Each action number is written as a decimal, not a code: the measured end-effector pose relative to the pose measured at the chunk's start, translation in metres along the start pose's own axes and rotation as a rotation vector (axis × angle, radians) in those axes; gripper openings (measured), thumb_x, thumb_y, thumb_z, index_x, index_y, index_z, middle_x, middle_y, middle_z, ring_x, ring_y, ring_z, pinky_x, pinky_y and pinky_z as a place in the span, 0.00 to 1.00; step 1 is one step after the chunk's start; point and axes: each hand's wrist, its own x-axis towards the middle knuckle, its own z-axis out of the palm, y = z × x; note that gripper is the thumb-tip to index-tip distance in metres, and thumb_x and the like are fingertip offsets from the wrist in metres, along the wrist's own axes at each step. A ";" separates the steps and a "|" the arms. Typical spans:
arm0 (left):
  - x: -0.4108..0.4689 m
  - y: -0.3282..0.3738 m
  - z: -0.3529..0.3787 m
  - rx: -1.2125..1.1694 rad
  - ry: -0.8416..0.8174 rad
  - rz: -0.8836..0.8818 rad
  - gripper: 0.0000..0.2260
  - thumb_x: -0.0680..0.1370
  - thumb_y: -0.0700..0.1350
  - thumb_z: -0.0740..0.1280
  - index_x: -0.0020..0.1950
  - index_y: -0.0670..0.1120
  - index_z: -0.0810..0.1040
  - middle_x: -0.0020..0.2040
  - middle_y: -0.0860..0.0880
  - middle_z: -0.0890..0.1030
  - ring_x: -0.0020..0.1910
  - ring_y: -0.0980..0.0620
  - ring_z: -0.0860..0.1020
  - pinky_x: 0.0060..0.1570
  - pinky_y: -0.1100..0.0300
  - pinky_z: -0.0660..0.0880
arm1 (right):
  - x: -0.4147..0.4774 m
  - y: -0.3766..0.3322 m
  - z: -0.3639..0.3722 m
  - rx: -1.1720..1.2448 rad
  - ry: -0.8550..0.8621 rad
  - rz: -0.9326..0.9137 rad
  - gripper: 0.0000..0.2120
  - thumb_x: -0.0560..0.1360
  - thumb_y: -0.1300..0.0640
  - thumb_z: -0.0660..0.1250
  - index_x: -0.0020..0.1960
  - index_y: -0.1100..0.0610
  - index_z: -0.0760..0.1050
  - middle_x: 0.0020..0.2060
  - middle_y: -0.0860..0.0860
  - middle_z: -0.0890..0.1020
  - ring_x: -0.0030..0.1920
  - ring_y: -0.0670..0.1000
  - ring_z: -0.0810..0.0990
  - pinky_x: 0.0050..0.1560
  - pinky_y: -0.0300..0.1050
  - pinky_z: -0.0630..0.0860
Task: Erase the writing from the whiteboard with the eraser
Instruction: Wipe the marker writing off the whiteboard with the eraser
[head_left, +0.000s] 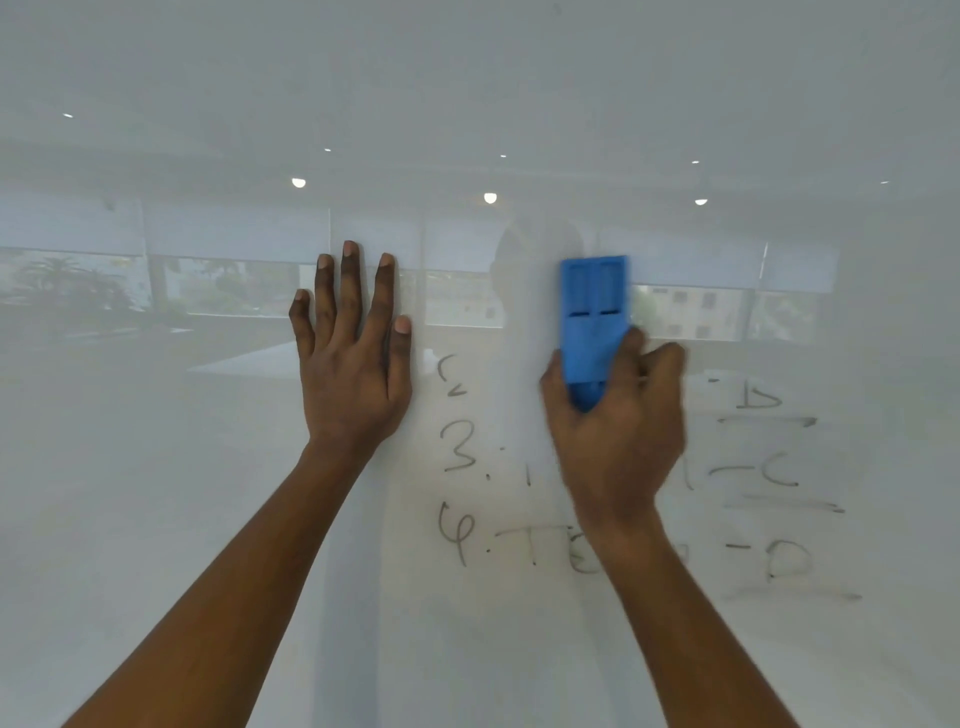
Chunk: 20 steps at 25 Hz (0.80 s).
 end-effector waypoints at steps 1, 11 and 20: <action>0.000 0.000 0.000 0.001 -0.001 0.000 0.25 0.88 0.52 0.50 0.86 0.48 0.57 0.86 0.44 0.54 0.86 0.43 0.50 0.83 0.39 0.50 | -0.015 -0.009 0.003 0.036 -0.082 -0.113 0.27 0.78 0.43 0.69 0.65 0.64 0.73 0.46 0.58 0.75 0.39 0.54 0.75 0.33 0.52 0.78; 0.000 -0.002 0.001 0.000 -0.001 0.005 0.25 0.88 0.52 0.49 0.86 0.49 0.57 0.86 0.45 0.54 0.86 0.43 0.50 0.83 0.40 0.50 | 0.013 0.002 -0.005 -0.085 -0.117 -0.342 0.25 0.75 0.45 0.72 0.61 0.62 0.76 0.43 0.56 0.73 0.39 0.53 0.73 0.35 0.47 0.74; -0.001 -0.002 0.000 0.003 -0.008 0.008 0.25 0.88 0.51 0.51 0.86 0.49 0.56 0.86 0.45 0.53 0.86 0.43 0.50 0.83 0.40 0.49 | 0.020 0.008 -0.011 -0.150 -0.435 -1.104 0.23 0.71 0.49 0.70 0.62 0.59 0.74 0.50 0.55 0.74 0.45 0.56 0.74 0.44 0.53 0.73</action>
